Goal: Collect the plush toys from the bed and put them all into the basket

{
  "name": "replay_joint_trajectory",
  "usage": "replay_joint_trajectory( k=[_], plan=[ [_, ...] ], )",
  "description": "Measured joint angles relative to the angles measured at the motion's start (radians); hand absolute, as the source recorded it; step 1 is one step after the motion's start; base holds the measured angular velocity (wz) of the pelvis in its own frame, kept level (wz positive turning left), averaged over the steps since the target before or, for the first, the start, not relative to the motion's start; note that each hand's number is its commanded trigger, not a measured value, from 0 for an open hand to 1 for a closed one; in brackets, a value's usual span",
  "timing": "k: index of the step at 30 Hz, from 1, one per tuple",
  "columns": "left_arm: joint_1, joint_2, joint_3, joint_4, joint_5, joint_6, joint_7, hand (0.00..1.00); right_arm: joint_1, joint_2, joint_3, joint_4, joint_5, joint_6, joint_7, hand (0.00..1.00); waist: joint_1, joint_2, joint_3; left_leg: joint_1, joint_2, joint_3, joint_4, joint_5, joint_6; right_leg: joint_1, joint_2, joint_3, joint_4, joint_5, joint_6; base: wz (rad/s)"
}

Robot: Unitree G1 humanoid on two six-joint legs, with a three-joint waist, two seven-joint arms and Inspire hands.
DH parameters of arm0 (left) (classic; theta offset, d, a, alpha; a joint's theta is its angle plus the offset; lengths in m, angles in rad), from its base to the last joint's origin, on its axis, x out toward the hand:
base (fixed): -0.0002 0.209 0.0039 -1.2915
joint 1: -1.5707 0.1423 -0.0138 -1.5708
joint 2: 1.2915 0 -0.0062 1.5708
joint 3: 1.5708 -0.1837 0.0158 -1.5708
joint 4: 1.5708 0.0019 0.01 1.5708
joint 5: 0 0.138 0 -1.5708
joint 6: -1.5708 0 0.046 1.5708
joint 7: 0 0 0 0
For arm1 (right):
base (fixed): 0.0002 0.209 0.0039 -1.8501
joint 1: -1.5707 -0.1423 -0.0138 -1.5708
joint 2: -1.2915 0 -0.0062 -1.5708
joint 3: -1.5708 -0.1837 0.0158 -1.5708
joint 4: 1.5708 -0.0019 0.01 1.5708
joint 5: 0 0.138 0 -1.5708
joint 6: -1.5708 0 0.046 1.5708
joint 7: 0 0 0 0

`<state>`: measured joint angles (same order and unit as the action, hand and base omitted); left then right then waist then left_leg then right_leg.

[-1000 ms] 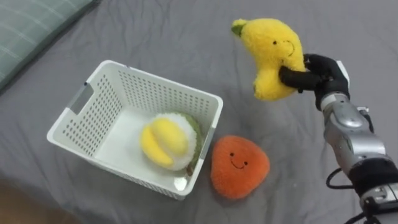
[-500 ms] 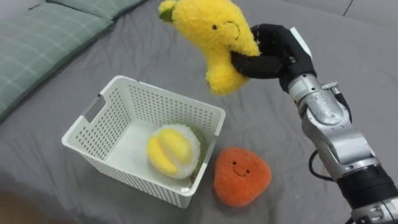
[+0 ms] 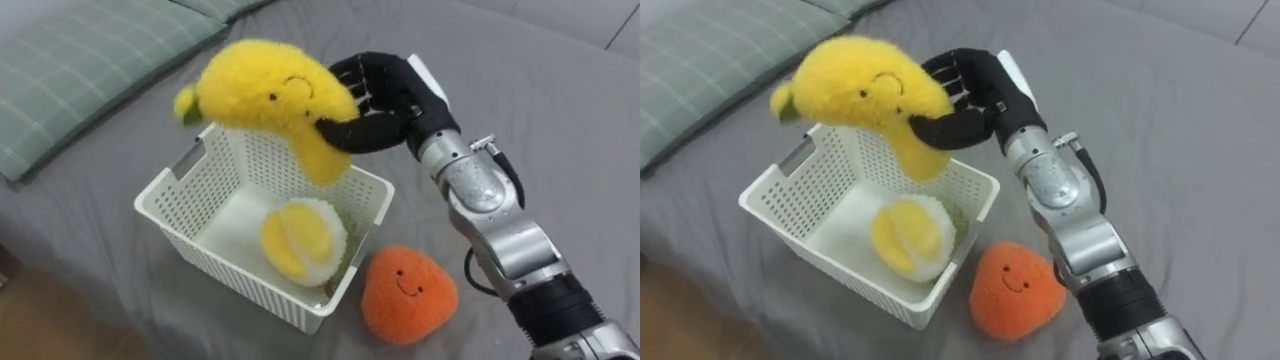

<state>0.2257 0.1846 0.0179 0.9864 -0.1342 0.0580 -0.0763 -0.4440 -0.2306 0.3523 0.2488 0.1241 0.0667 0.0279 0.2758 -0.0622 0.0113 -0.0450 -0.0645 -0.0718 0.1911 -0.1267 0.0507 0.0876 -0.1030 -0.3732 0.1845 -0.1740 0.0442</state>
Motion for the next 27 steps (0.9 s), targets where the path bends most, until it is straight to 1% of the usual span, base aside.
replay_joint_trajectory(
  k=[3,13,16,18,20,22,27],
  plan=[
    [-0.003,0.0,0.002,-0.016,0.02,0.009,-0.001,0.0,0.0,0.002,0.007,0.0,-0.004,0.0,0.01,0.0,0.005,-0.002,-0.0012,-0.012,-0.003,-0.015,0.014,0.0,0.001,0.002,0.0,-0.014,0.0,0.001,0.001,0.14],
    [-0.006,-0.001,0.003,-0.016,0.02,0.017,0.004,0.0,0.0,0.006,0.021,0.005,-0.007,0.0,0.018,0.0,0.006,0.001,0.0011,-0.007,-0.003,-0.017,0.015,0.0,0.0,0.009,0.0,-0.013,0.0,0.001,0.001,0.02],
    [-0.01,-0.001,0.003,-0.016,0.02,0.017,0.005,0.0,0.0,0.006,0.021,0.016,-0.008,0.001,0.017,0.0,0.006,-0.001,0.0052,-0.004,-0.003,-0.017,0.013,0.0,0.0,0.011,0.0,-0.012,0.0,0.001,0.001,0.0],
    [-0.015,0.0,0.004,-0.016,0.02,0.017,0.005,0.0,0.0,0.005,0.021,0.016,-0.008,0.001,0.016,0.0,0.006,-0.002,0.0099,-0.004,-0.003,-0.016,0.013,0.0,0.0,0.011,0.0,-0.011,0.0,0.001,0.001,0.0],
    [-0.019,0.001,0.004,-0.016,0.02,0.017,0.005,0.0,0.0,0.005,0.021,0.016,-0.009,0.001,0.016,0.0,0.006,-0.004,0.0114,-0.004,-0.003,-0.016,0.013,0.0,0.0,0.01,0.001,-0.011,-0.001,0.001,0.001,0.0],
    [-0.021,0.001,0.004,-0.016,0.02,0.017,0.005,0.0,0.0,0.006,0.021,0.016,-0.011,0.001,0.016,0.0,0.006,-0.004,0.0109,-0.004,-0.003,-0.016,0.013,0.0,0.0,0.01,0.0,-0.011,-0.001,0.001,0.001,0.0],
    [-0.022,0.001,0.012,-0.016,0.02,0.017,0.005,0.0,0.0,0.006,0.021,0.016,-0.014,0.001,0.016,0.0,0.006,-0.011,0.0062,-0.003,-0.002,-0.014,0.013,0.0,0.0,0.01,0.001,-0.009,-0.001,0.001,0.001,0.0]
  ],
)
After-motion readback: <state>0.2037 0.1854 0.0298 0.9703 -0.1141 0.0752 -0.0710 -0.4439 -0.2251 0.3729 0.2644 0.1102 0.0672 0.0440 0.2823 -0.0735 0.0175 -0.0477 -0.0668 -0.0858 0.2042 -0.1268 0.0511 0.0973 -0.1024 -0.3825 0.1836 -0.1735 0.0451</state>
